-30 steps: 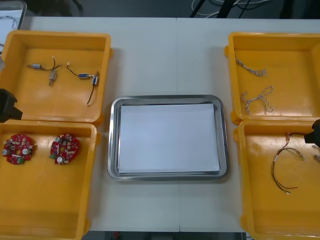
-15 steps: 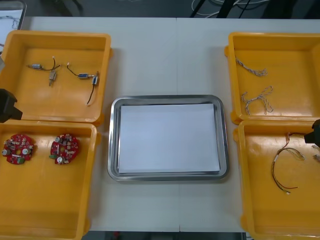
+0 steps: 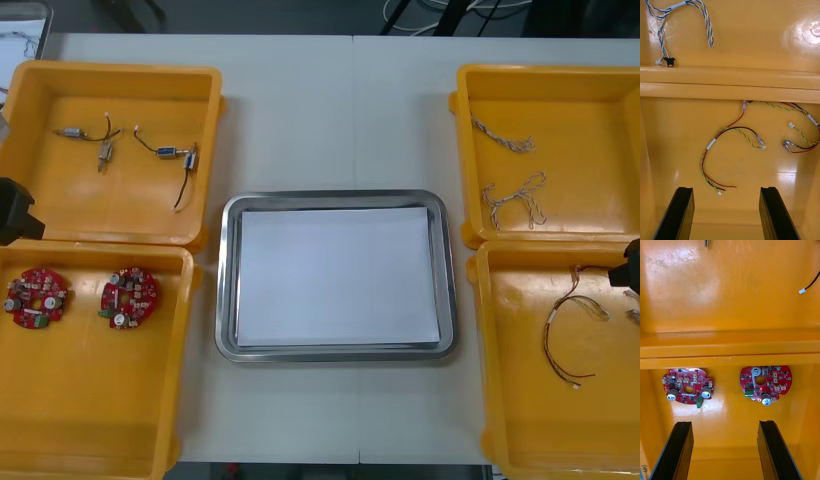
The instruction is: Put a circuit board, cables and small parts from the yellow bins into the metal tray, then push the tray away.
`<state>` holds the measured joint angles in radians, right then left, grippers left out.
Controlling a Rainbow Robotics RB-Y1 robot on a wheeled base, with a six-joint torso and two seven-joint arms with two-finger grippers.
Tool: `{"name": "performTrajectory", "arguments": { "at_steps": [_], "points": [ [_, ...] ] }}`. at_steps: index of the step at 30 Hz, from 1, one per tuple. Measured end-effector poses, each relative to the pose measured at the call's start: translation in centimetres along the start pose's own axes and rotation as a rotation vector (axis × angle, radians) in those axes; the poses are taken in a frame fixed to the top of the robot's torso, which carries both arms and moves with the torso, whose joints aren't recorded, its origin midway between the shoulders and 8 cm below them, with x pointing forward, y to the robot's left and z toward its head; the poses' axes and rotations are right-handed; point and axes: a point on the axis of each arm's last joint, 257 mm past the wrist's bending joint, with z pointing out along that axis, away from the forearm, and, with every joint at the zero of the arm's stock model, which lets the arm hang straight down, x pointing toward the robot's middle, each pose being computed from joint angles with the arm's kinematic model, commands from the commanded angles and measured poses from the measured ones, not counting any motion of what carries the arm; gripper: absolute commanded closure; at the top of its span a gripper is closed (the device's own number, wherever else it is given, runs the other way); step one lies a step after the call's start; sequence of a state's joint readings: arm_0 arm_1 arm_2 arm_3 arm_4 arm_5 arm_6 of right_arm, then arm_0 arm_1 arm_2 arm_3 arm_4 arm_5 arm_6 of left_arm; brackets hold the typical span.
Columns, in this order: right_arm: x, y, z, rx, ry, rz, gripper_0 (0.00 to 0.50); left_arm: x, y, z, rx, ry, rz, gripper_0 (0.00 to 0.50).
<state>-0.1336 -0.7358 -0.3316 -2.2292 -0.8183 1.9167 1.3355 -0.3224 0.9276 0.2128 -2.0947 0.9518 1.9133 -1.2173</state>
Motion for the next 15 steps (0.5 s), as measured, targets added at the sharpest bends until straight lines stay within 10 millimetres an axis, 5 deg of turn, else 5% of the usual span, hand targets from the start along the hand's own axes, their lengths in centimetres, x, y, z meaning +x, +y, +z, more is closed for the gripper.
{"name": "performTrajectory", "arguments": {
  "at_steps": [15],
  "points": [
    [0.0,0.0,0.0,0.0,0.0,0.0,0.0,0.0,0.0,0.0,0.0,0.0,0.0,0.0]
  ]
}}
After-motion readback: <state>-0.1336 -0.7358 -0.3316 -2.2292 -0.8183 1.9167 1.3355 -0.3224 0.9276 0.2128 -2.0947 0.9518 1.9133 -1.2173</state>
